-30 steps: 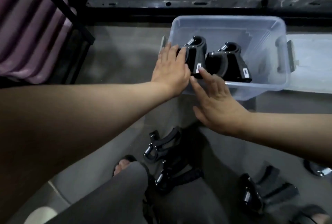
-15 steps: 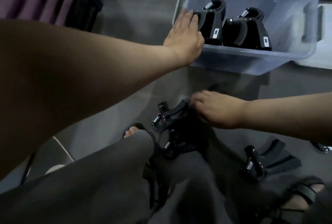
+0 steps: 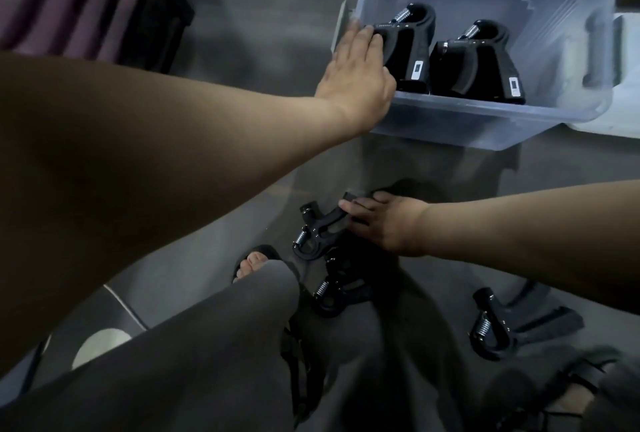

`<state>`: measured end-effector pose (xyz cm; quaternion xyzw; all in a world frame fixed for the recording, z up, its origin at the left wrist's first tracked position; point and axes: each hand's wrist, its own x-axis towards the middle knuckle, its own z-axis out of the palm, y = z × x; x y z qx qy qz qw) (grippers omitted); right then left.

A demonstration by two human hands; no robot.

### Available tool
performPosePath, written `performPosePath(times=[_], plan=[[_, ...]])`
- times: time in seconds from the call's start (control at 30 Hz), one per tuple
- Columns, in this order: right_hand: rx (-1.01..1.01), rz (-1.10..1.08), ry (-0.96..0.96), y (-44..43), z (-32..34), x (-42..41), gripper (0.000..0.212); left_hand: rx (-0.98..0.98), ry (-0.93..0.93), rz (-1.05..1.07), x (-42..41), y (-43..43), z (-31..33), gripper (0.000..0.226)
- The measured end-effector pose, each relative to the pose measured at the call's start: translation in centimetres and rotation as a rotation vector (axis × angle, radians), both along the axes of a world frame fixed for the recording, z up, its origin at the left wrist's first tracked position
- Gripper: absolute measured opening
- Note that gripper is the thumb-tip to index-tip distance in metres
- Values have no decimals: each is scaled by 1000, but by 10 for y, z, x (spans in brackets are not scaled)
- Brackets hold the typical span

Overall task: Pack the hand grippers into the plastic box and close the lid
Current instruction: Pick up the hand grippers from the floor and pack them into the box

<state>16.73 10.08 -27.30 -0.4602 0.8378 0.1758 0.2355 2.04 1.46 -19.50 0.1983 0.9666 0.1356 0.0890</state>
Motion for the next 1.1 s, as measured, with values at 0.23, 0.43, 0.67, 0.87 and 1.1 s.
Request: performPosePath(times=[0.23,0.43,0.67,0.87,1.1], plan=[[87,33,10,5,6,-19,37,16,8,-3,-1,0,-1,60],[-32,-191,-16,16,12,-16,63,46,8,-18,-1,-2,-1,59],[92,-285,19,6,17,-28,68,67,36,-20,-2,-2,-5,57],[95,-359,49,25,18,-18,92,59,60,-12,-2,-2,-10,57],[-386,-887,-463,51,46,-30,71,28,82,-11,-5,4,-4,57]])
